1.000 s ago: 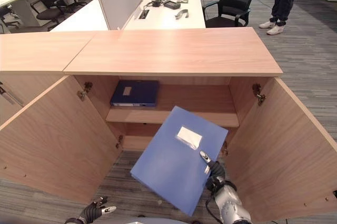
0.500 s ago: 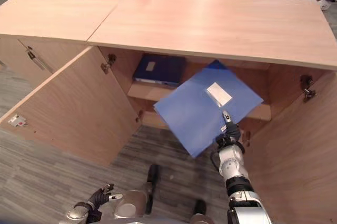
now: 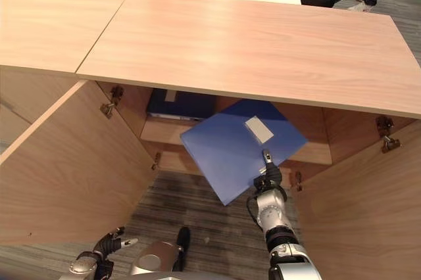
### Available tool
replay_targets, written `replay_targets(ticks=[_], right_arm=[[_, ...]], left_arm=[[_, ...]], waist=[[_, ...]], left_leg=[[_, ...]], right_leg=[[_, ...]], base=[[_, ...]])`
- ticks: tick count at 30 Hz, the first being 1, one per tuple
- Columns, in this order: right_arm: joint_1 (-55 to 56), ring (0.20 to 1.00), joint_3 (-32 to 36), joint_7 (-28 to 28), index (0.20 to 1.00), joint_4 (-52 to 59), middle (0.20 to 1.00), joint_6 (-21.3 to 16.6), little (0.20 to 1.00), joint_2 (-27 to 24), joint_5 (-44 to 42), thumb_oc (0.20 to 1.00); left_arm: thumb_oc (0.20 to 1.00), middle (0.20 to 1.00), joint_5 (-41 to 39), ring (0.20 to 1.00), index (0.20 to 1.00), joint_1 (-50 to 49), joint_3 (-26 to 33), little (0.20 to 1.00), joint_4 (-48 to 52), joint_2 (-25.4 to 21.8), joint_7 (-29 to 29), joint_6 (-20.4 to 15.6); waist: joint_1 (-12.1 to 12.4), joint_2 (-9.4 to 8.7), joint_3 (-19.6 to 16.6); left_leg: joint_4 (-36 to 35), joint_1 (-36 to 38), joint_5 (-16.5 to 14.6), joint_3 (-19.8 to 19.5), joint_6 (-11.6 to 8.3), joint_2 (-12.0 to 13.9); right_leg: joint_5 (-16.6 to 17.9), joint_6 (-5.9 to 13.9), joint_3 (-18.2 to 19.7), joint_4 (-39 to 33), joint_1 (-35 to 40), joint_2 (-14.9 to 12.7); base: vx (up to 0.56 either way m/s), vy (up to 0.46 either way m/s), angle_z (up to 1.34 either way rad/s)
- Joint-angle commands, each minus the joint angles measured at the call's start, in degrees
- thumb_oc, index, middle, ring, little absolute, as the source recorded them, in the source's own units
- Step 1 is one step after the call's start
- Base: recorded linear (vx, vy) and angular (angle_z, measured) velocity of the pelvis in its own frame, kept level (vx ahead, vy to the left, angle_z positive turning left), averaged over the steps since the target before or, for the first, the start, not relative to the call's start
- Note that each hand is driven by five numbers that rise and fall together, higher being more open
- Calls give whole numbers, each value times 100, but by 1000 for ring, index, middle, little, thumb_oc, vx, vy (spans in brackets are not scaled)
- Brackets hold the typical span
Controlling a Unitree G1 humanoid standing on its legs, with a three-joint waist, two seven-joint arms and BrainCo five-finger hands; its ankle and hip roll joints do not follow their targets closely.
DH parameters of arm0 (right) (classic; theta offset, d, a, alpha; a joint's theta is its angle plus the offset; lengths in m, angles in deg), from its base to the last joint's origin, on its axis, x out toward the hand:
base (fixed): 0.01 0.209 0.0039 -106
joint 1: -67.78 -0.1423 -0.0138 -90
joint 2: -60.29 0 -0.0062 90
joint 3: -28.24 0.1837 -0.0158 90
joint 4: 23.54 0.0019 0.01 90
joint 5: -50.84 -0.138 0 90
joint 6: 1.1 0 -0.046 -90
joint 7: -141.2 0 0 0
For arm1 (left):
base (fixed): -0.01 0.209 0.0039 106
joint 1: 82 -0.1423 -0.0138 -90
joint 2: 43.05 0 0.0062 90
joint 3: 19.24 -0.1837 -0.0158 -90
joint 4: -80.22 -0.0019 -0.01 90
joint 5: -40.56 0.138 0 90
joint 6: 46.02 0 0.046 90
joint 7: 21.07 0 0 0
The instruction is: Put the empty folder in the office cabinet
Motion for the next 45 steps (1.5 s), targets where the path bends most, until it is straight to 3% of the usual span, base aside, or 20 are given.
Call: replay_targets(ticks=[1, 2, 5, 8, 9, 10, 13, 18, 21, 23, 24, 26, 27, 28, 32, 35, 37, 38, 41, 45], right_arm=[[-214, 200, 54, 164, 200, 338, 200, -193, 200, -267, -79, 200], [-308, 200, 24, 176, 200, 308, 200, -196, 200, -199, -98, 200], [-407, 200, 23, 142, 200, 274, 200, -212, 200, -175, -129, 200], [-524, 200, 99, 98, 200, 252, 200, -251, 200, -175, -205, 200], [-607, 200, 115, 85, 200, 197, 200, -263, 200, -191, -216, 200], [-724, 200, 135, 63, 200, 57, 200, -261, 200, -242, -255, 200], [-749, 200, 211, 83, 200, -67, 200, -251, 200, -300, -341, 200], [-515, 200, 338, 147, 200, -124, 200, -247, 200, -423, -347, 200], [-224, 200, 479, 164, 200, -92, 200, -251, 200, -491, -338, 200], [0, 200, 575, 213, 200, 31, 200, -289, 200, -565, -407, 200], [1, 200, 574, 213, 200, 31, 200, -289, 200, -567, -407, 200], [89, 200, 551, 243, 200, 21, 200, -309, 200, -698, -478, 200], [133, 200, 560, 242, 200, 47, 200, -293, 200, -714, -485, 200], [139, 200, 562, 240, 200, 52, 200, -291, 200, -714, -484, 200], [252, 200, 623, 259, 200, 73, 200, -247, 200, -836, -504, 200], [276, 200, 670, 228, 200, 18, 200, -219, 200, -903, -536, 200], [289, 200, 692, 203, 200, 30, 200, -193, 200, -922, -516, 200], [294, 200, 667, 185, 200, 74, 200, -187, 200, -928, -472, 200], [166, 200, 564, 168, 200, 126, 200, -215, 200, -915, -446, 200], [-133, 200, 537, 63, 200, 273, 200, -342, 200, -818, -534, 200]], left_arm=[[1000, 1000, -187, 1000, 1000, -251, 52, 1000, 105, -228, 146, -121], [1000, 1000, -223, 1000, 1000, -209, 66, 1000, 145, -291, 170, -115], [1000, 1000, -275, 1000, 1000, -148, 88, 1000, 154, -317, 188, -121], [1000, 1000, -308, 1000, 1000, -145, 115, 1000, 164, -365, 189, -133], [1000, 1000, -331, 1000, 1000, -139, 103, 1000, 166, -383, 197, -145], [1000, 1000, -370, 1000, 1000, -155, 77, 1000, 154, -353, 180, -162], [1000, 1000, -383, 1000, 1000, -159, 74, 1000, 5, -277, 181, -188], [1000, 1000, -132, 1000, 1000, -158, 37, 1000, -190, -213, 153, -251], [1000, 1000, -115, 1000, 1000, -261, 75, 1000, -231, -127, 164, -228], [1000, 1000, -87, 1000, 1000, -382, 10, 1000, -203, -58, 86, -196], [1000, 1000, -87, 1000, 1000, -383, 10, 1000, -203, -56, 86, -196], [1000, 1000, -25, 1000, 1000, -401, -44, 1000, -285, 11, 36, -135], [1000, 1000, -21, 1000, 1000, -406, -50, 1000, -283, 28, 7, -113], [1000, 1000, -21, 1000, 1000, -408, -52, 1000, -281, 28, 6, -110], [1000, 1000, 38, 1000, 1000, -433, -54, 1000, -305, 72, -15, -72], [1000, 1000, 67, 1000, 1000, -421, -75, 1000, -281, 81, -34, -52], [1000, 1000, 131, 1000, 1000, -430, -82, 1000, -264, 95, -52, -30], [1000, 1000, 191, 1000, 1000, -432, -131, 1000, -316, 119, -45, -30], [1000, 1000, 272, 1000, 1000, -438, -234, 1000, -393, 133, -37, -40], [1000, 1000, 390, 1000, 1000, -524, -375, 1000, -328, 107, -60, -32]], waist=[[45, 217, -130], [-19, 392, -3], [-88, 454, 55], [-141, 478, 68], [-143, 463, 65], [-204, 453, 66], [-399, 481, 87], [-516, 386, -60], [-568, 466, -208], [-660, 619, -293], [-666, 625, -293], [-680, 704, -275], [-689, 709, -258], [-698, 713, -254], [-637, 652, -74], [-649, 583, -16], [-618, 558, -10], [-552, 529, -9], [-418, 556, -10], [-395, 577, -186]], left_leg=[[-697, -207, 650, -315, -253, 311], [-677, -103, 567, -322, -175, 410], [-738, 74, 499, -322, -159, 436], [-842, 335, 332, -283, -277, 513], [-884, 424, 274, -269, -334, 535], [-1009, 637, 176, -302, -410, 546], [-1124, 981, 11, -399, -510, 586], [-1152, 1242, -162, -455, -659, 581], [-1152, 1267, -96, -526, -845, 838], [-1146, 1268, 7, -627, -1075, 1225], [-1146, 1268, 6, -633, -1078, 1231], [-764, 1139, 202, -658, -1367, 1675], [-592, 1063, 227, -687, -1391, 1734], [-568, 1052, 215, -703, -1396, 1740], [437, 636, 805, -1057, -1491, 1622], [592, 427, 820, -895, -1396, 1617], [407, 298, 660, -731, -1342, 1533], [139, 141, 487, -719, -1271, 1307], [-322, -84, 598, -807, -1213, 1093], [-854, 375, 576, -600, -1093, 1027]], right_leg=[[546, 468, 38, 1315, -324, 140], [683, 540, -1, 1916, -704, 253], [568, 496, -126, 1907, -946, 217], [222, 301, -540, 964, -982, -16], [276, 265, -643, 499, -1019, -109], [608, 271, -662, -228, -1180, -208], [1138, 418, -399, -773, -1659, -274], [1441, 494, -396, -1187, -1414, -353], [1378, 421, -604, -1212, -1170, -276], [1151, 281, -883, -1183, -992, -64], [1150, 279, -890, -1184, -987, -60], [783, 42, -1108, -1189, -694, 231], [708, -15, -1153, -1220, -604, 283], [706, -21, -1165, -1225, -592, 289], [522, -226, -1286, -1320, -231, 386], [433, -246, -1379, -1340, -123, 353], [382, -238, -1432, -1362, -61, 334], [359, -231, -1423, -1365, -40, 345], [286, -208, -1325, -1358, 1, 427], [279, -156, -1326, -1313, 61, 365]], base=[[2, 160, -2], [35, 154, -23], [81, 58, -15], [165, -97, -19], [212, -184, -50], [273, -229, -41], [224, -138, -9], [188, -193, 37], [126, -257, 45], [90, -332, 30], [72, -278, 35], [90, -405, 44], [50, -248, 33], [40, -117, 22], [68, -147, 13], [73, -74, 10], [86, -37, 32], [115, 1, 34], [114, 32, -20], [161, 159, 21]])
